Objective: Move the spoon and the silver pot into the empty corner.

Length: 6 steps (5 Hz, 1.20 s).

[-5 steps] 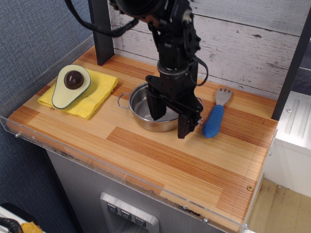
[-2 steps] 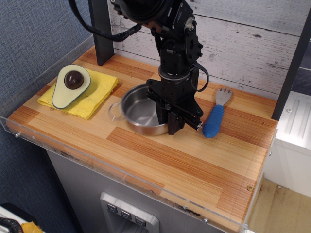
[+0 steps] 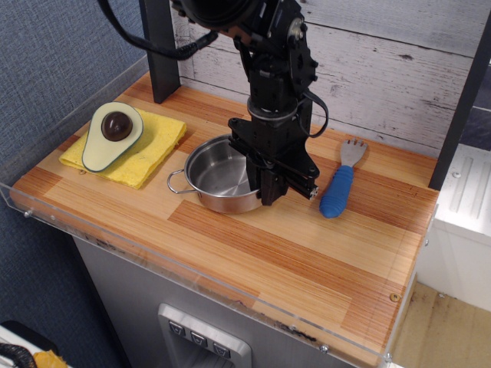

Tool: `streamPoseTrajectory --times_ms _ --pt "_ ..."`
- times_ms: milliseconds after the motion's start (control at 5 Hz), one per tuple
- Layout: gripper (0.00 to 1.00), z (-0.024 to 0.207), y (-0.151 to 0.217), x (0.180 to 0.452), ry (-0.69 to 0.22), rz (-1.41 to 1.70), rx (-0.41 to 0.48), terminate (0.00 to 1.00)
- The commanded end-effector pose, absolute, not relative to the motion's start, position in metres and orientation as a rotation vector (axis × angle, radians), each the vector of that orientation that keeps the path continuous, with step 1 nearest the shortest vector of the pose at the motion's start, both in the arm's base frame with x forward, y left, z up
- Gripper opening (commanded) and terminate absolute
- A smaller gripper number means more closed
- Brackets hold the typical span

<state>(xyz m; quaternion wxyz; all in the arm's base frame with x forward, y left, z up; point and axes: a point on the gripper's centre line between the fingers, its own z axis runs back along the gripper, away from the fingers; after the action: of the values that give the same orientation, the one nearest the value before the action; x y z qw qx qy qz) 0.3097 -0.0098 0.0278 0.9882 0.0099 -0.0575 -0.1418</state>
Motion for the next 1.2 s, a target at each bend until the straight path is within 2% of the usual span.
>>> streamPoseTrajectory --times_ms 0,200,400,600,800,1000 --pt "0.0 0.115 -0.019 0.309 -0.221 -0.241 -0.02 0.0" --pt "0.0 0.12 -0.057 0.301 -0.228 -0.264 -0.09 0.0" --pt "0.0 0.091 -0.1 0.294 -0.185 -0.338 -0.183 0.0" --pt "0.0 0.071 -0.135 0.278 -0.152 -0.438 -0.154 0.0" --pt "0.0 0.068 -0.139 0.268 -0.201 -0.459 -0.13 0.0" --pt "0.0 0.066 -0.144 0.26 -0.19 -0.462 -0.14 0.0"
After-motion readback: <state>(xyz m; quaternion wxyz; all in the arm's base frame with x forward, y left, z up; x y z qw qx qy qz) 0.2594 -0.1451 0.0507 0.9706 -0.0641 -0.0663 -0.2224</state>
